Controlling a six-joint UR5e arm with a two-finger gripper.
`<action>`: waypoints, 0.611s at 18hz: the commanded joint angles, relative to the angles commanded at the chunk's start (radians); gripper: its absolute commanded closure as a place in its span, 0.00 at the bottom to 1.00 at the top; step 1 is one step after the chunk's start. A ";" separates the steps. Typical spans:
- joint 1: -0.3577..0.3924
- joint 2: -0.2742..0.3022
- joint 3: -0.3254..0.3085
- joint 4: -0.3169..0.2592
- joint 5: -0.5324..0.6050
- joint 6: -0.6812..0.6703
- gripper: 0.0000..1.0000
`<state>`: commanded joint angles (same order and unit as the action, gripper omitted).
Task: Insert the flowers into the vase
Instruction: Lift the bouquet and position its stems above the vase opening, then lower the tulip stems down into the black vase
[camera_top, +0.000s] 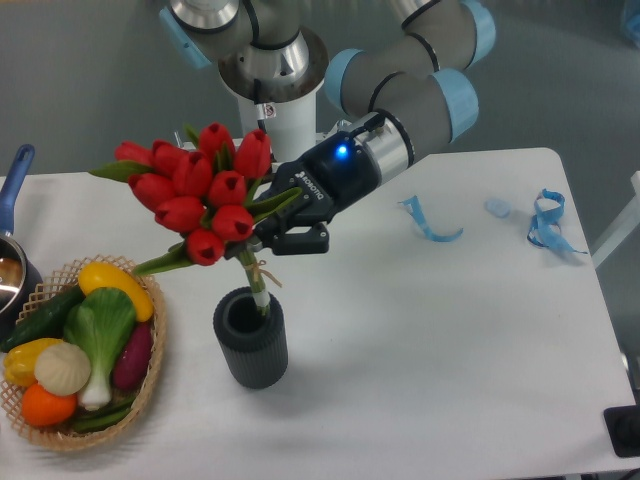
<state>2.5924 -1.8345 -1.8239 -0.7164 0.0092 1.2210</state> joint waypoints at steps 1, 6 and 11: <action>-0.003 -0.011 -0.005 0.000 0.002 0.012 0.80; -0.002 -0.025 -0.023 -0.002 0.003 0.018 0.80; -0.002 -0.058 -0.055 -0.002 0.005 0.038 0.79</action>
<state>2.5909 -1.8929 -1.8791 -0.7179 0.0138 1.2594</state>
